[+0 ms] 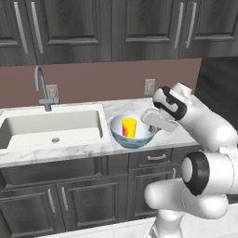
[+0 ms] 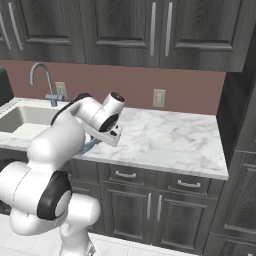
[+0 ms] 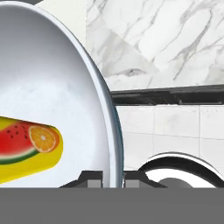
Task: Place the cup inside the bowl on the dining table and move the bowl to any counter.
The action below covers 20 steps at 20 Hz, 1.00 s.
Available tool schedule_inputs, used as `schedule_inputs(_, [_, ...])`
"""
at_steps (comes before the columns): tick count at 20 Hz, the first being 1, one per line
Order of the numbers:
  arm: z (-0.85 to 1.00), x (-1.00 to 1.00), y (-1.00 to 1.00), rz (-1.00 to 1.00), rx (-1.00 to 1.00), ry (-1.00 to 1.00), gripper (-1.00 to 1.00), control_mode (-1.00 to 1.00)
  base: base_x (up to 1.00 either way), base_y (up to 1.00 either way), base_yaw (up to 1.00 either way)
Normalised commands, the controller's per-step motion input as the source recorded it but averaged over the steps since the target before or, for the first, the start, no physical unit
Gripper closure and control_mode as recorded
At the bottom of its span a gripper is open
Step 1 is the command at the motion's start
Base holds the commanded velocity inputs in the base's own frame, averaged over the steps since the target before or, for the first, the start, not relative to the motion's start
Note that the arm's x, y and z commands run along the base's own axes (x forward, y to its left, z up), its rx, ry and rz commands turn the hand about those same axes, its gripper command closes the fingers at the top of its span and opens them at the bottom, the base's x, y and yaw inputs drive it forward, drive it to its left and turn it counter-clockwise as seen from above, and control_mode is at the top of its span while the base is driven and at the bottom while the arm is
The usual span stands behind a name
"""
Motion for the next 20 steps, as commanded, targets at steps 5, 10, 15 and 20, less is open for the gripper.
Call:
schedule_inputs(5, [-0.03,0.48,-0.43,0.00,0.00,0.00,1.00,-1.00,0.00,0.00,0.00])
schedule_inputs(10, [-0.02,0.27,-0.28,0.00,0.00,0.00,1.00,-1.00,0.00,0.00,0.00])
schedule_inputs(15, [-0.02,0.21,-0.21,0.00,0.00,0.00,1.00,-1.00,0.00,0.00,0.00])
schedule_inputs(20, [0.00,0.30,-0.11,0.00,-0.01,0.00,1.00,-1.00,0.00,0.00,0.00])
